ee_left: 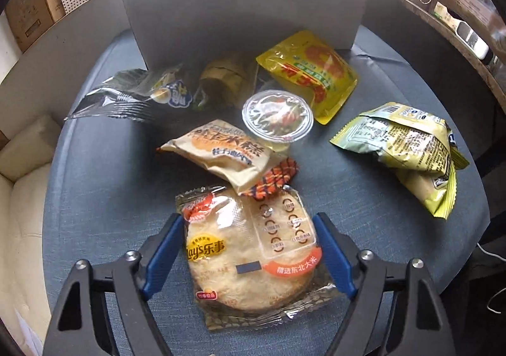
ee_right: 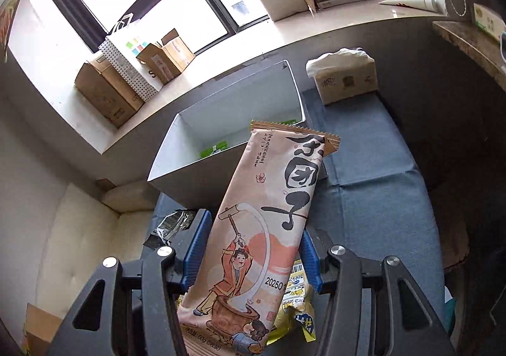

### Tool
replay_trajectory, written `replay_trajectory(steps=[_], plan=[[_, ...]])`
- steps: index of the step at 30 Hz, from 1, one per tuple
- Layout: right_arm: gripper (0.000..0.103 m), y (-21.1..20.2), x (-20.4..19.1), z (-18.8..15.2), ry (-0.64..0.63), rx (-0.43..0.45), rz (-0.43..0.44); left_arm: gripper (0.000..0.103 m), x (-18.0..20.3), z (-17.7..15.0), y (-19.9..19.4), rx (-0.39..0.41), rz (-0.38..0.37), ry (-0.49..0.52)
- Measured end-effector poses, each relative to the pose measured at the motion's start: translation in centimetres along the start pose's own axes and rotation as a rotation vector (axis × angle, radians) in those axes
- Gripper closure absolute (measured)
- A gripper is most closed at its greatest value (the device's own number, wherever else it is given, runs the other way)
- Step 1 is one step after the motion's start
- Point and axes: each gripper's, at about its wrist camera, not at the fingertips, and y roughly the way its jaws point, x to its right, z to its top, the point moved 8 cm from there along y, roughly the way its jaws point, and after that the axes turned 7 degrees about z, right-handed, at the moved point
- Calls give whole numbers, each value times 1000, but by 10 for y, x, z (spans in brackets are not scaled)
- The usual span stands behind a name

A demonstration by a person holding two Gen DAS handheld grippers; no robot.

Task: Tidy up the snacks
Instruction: 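Grasp the round flatbread packet with the left tool while the right tool lifts the pink packet, then place the flatbread packet in the box with the left tool while the right tool drops the pink packet in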

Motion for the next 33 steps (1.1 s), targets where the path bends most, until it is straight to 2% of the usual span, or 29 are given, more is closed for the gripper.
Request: replay_trajectory(steps=[2, 5, 7, 11, 14, 19, 25, 30, 33], plan=[[46, 0, -4, -3, -25, -4, -3, 21, 1, -2, -2, -1, -14, 1], [46, 1, -5, -9, -38, -9, -4, 22, -4, -6, -9, 1, -90, -12], [46, 1, -5, -12, -50, -9, -4, 22, -8, -8, -20, 21, -115, -10], [46, 2, -10, -13, -92, -1, -21, 22, -17, -9, -60, 110, -149, -9], [46, 3, -17, -9, -143, 9, -38, 22, -32, 7, -86, 184, -170, -36], [46, 16, -27, 5, -179, 7, -36, 22, -51, 66, -113, 304, -168, -64], [46, 35, -30, 40, -210, 8, -60, 22, -78, 150, -127, 399, -148, -96], [46, 58, -29, 79, -187, -1, -33, 22, -86, 222, -115, 414, -142, -94], [46, 76, -31, 104, -213, 5, -63, 22, -89, 257, -93, 367, -126, -108]])
